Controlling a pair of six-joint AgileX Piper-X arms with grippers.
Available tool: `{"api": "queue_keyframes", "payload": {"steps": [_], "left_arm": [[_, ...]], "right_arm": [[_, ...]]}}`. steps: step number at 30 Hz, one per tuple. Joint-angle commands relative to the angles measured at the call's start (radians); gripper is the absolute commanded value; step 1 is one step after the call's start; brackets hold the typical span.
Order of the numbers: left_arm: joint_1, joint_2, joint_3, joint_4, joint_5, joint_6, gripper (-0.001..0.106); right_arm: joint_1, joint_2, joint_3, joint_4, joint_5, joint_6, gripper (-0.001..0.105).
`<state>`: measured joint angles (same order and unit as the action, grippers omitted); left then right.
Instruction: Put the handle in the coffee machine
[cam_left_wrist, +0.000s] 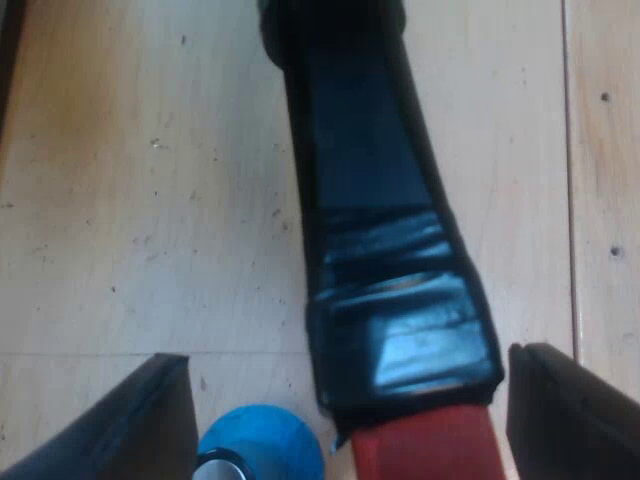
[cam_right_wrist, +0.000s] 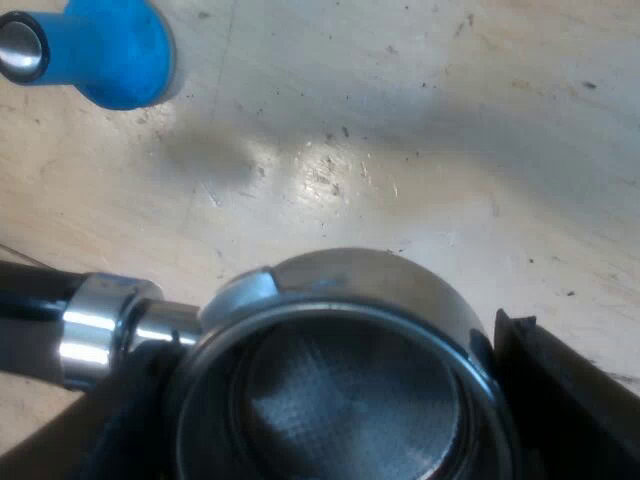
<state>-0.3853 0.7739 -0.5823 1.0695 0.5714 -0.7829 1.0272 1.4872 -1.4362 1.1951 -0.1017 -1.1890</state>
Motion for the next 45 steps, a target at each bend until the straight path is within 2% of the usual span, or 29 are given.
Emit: {"api": "queue_keyframes", "payload": {"steps": [1,9,11,13,14,16,17,19,21,29,32,33,34,35,37,38,39,41,45], "left_arm": [[0.001,0.001,-0.001,0.002,0.019,0.003,0.066],[0.001,0.001,-0.001,0.002,0.019,0.003,0.064],[0.001,0.001,-0.001,0.002,0.019,0.003,0.056],[0.001,0.001,-0.001,0.002,0.019,0.003,0.043],[0.001,0.001,-0.001,0.002,0.019,0.003,0.041],[0.001,0.001,-0.001,0.004,0.019,0.003,0.026],[0.001,0.001,-0.001,0.004,0.019,0.003,0.024],[0.001,0.001,-0.001,0.007,0.017,0.003,0.009],[0.001,0.001,-0.001,0.012,0.017,0.003,0.001],[0.001,0.001,-0.001,0.012,0.017,0.003,0.000],[0.001,0.001,-0.001,0.012,0.017,0.003,0.000],[0.001,0.001,-0.001,0.012,0.017,0.003,0.000],[0.001,0.001,-0.001,0.012,0.017,0.003,0.000],[0.001,0.001,-0.001,0.012,0.017,0.003,0.000],[0.001,0.001,-0.001,0.012,0.017,0.001,0.000],[0.001,0.001,-0.001,0.012,0.017,0.000,0.000],[0.001,0.001,-0.001,0.012,0.017,-0.005,0.000],[0.001,0.001,-0.001,0.016,0.017,-0.005,0.000],[0.001,0.001,-0.001,0.035,0.017,-0.005,0.000]], "right_arm": [[-0.001,-0.021,-0.016,0.000,-0.008,-0.004,0.000],[-0.001,-0.021,-0.016,0.000,-0.011,-0.004,0.000],[-0.001,-0.021,-0.016,0.000,-0.014,0.000,0.000],[-0.001,-0.021,-0.016,0.000,-0.014,0.000,0.000],[-0.001,-0.021,-0.016,0.000,-0.014,0.000,0.000],[-0.001,-0.021,-0.016,0.000,-0.014,0.002,0.000],[-0.001,-0.021,-0.016,0.000,-0.014,0.002,0.000],[-0.001,-0.021,-0.016,0.000,-0.014,0.002,0.000],[-0.001,-0.021,-0.016,0.000,-0.014,0.002,0.000],[-0.001,-0.021,-0.016,-0.007,-0.008,-0.002,0.000],[-0.001,-0.021,-0.016,-0.016,-0.008,-0.003,0.012],[-0.001,-0.021,-0.016,-0.018,-0.008,-0.006,0.020],[-0.001,-0.021,-0.016,-0.019,-0.008,-0.006,0.020],[-0.001,-0.021,-0.016,-0.027,-0.008,-0.018,0.040],[-0.001,-0.021,-0.016,-0.039,-0.008,-0.020,0.064],[-0.001,-0.021,-0.016,-0.040,-0.008,-0.022,0.068],[-0.001,-0.024,-0.016,-0.045,-0.006,-0.029,0.077],[-0.001,-0.024,-0.016,-0.050,-0.007,-0.056,0.083],[-0.001,-0.033,-0.019,-0.067,0.031,-0.071,0.084]]}}
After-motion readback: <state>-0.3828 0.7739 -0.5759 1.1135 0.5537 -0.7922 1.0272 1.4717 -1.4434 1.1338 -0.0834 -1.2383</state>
